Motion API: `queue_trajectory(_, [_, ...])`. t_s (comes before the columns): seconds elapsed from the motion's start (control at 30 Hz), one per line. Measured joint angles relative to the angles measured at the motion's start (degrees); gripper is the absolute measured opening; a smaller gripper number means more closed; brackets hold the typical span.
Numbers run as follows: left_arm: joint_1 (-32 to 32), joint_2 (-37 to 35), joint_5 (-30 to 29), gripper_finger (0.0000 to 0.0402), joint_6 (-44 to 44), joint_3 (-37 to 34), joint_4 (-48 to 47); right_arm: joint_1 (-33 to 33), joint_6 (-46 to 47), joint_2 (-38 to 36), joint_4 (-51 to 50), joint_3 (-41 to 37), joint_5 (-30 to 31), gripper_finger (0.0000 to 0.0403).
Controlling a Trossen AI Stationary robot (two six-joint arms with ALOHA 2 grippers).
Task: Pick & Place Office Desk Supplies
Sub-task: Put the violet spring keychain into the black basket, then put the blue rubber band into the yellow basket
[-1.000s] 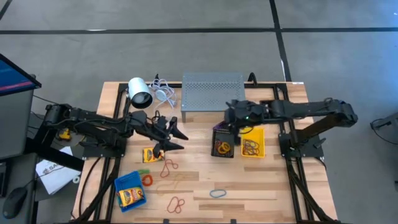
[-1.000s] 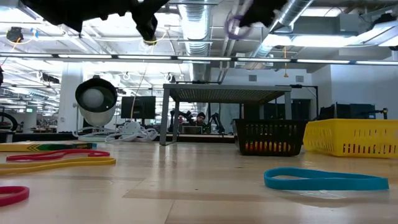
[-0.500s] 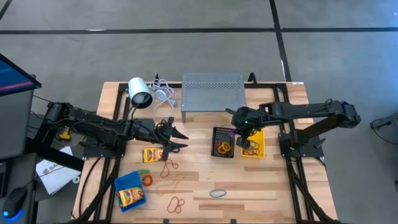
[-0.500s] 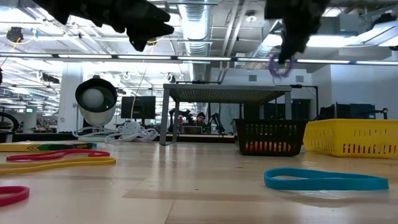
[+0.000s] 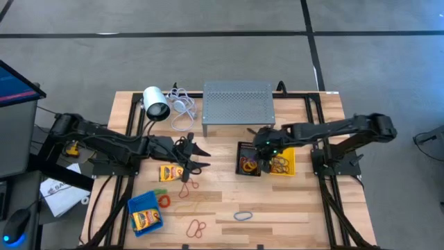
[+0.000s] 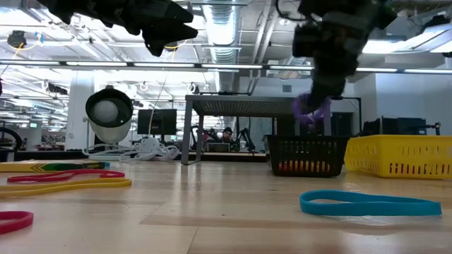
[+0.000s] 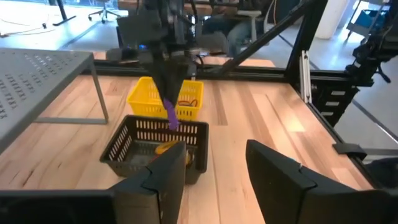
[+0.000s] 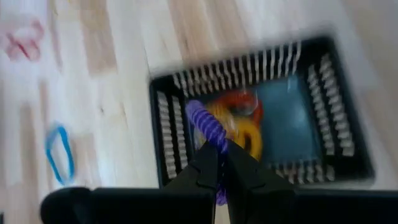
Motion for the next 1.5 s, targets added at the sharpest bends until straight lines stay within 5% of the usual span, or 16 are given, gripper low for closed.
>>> queue_trajectory(0.37, [-0.22,4.13,0.37,0.0184,-1.17,1.04,-0.56,1.01,-0.26,10.63,3.59,0.59,-3.16,0.0001])
queue_trajectory(0.8, [0.2,6.39,-1.26,0.0182,-4.69,1.05,-4.34,1.21,-2.44,14.0,3.35,2.95,-3.15,0.0006])
queue_trajectory(1.5, [0.37,6.37,-2.27,0.018,-5.83,1.05,-6.76,-2.1,-1.42,13.22,2.67,2.95,-5.51,0.0245])
